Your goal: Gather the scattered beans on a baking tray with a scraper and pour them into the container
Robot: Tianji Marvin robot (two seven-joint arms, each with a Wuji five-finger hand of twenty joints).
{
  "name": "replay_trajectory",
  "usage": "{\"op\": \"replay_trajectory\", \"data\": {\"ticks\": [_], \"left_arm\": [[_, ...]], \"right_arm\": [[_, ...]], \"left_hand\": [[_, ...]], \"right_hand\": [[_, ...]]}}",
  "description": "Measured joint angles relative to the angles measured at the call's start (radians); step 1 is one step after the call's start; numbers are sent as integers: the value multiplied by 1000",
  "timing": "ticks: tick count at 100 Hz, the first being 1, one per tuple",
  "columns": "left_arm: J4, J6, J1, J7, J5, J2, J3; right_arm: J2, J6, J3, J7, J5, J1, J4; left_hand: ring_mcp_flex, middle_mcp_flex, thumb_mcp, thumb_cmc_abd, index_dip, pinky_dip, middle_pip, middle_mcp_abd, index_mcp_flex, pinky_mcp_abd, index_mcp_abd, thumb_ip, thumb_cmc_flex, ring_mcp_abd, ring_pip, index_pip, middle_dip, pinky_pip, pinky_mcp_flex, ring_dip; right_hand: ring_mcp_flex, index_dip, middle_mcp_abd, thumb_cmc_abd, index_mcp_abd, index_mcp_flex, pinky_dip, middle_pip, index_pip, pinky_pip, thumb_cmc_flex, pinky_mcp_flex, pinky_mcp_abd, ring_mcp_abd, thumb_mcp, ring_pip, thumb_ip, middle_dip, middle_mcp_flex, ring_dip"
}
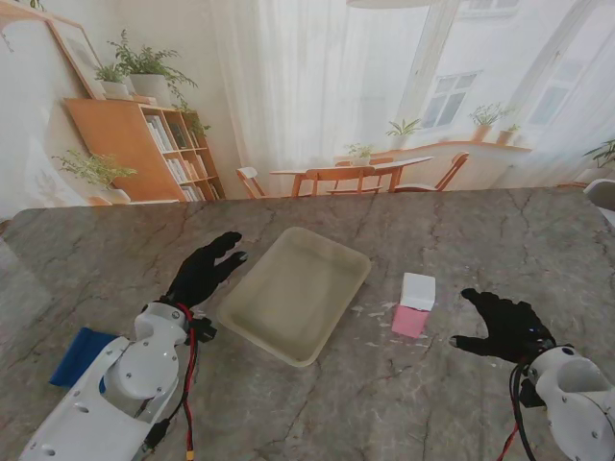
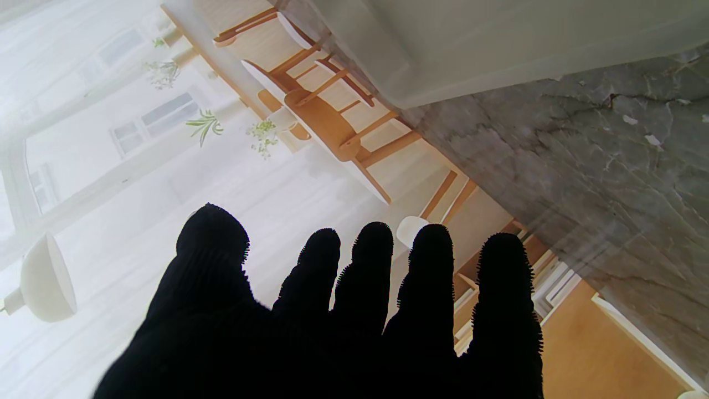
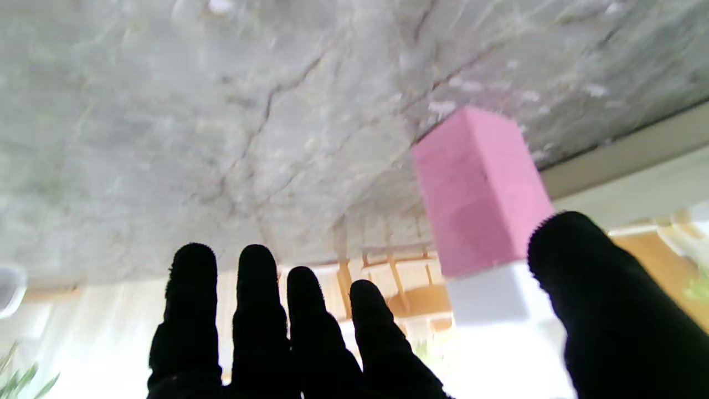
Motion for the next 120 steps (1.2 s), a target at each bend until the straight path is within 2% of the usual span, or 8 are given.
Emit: {"op": "replay_trajectory", "data": {"ticks": [8, 17, 26, 49, 57, 71, 88, 120], "left_arm": [[-6, -1, 4, 10, 5, 0, -3], [-11, -5, 8, 31, 5, -2, -9], [-19, -15, 11, 39, 5, -4, -21], [-38, -97, 7, 97, -41, -11, -35], [-30, -115, -3, 115, -71, -18, -30], [-2, -124, -15, 120, -85, -29, -25], [10, -119, -18, 80, -131, -29, -30], [-8, -85, -4, 58, -114, -24, -36]], "right_arm": [[-6, 17, 15, -91, -36, -27, -32], [-21, 66, 7, -248, -23, -35, -48], [-38, 117, -27, -380, 90, -20, -54], [-81, 144, -177, -522, 316, 106, -44], [-95, 144, -221, -540, 381, 157, -16], [-115, 138, -269, -559, 415, 216, 53], [-126, 121, -297, -564, 526, 254, 125], [-135, 118, -297, -569, 518, 261, 148]], "left_hand": [[-11, -7, 0, 0, 0, -2, -2, 0, 0, 0, 0, 0, 0, 0, -9, 0, 0, -29, -7, -22], [-38, -23, 0, 0, 0, -43, -17, 0, 0, -2, 0, 0, 0, -1, -31, -1, 0, -81, -8, -57], [-66, -42, 0, 0, 0, -98, -17, 0, -1, -11, 0, 0, 0, -3, -44, -1, -19, -138, -13, -84], [-77, -54, 0, 0, -20, -146, -26, 0, -2, -14, 0, 0, 0, -13, -53, -2, -41, -180, -21, -113], [-77, -54, 0, 0, -20, -147, -26, 0, -2, -14, 0, 0, 0, -13, -53, -2, -42, -180, -21, -118], [-77, -54, 0, 0, -21, -147, -26, 0, -2, -14, 0, 0, 0, -13, -53, -2, -42, -180, -21, -119], [-77, -54, 0, 0, -21, -147, -26, 0, -2, -12, 0, 0, 0, -13, -53, -2, -42, -180, -21, -119], [-76, -44, 0, 0, -31, -147, -25, 0, -2, -10, 0, 0, 0, -13, -53, -2, -42, -180, -21, -119]], "right_hand": [[27, 0, -20, 16, -17, 45, 0, 1, 37, 0, 34, 13, -3, -3, 0, -1, 0, 0, 41, -7], [56, 1, -44, 43, -50, 92, -1, 12, 78, 0, 82, 25, -12, -12, 1, -2, 0, -3, 95, -10], [88, 2, -73, 82, -80, 116, -24, 14, 104, 0, 112, 41, -32, -23, -24, -7, 12, -6, 136, -16], [138, -6, -110, 134, -138, 188, -37, 15, 158, 1, 128, 58, -34, -42, -100, -32, 21, -16, 222, -18], [159, -11, -120, 144, -156, 222, -37, 15, 165, 1, 129, 61, -35, -47, -114, -38, 21, -16, 252, -18], [205, -24, -139, 157, -185, 274, -37, 15, 199, -4, 132, 74, -35, -49, -146, -63, 21, -16, 313, -18], [222, -34, -151, 169, -195, 295, -37, 15, 213, -30, 143, 82, -34, -50, -162, -77, 21, -16, 349, -18], [234, -47, -152, 169, -196, 296, -37, 15, 213, -52, 144, 84, -33, -51, -162, -93, 22, -16, 361, -18]]}}
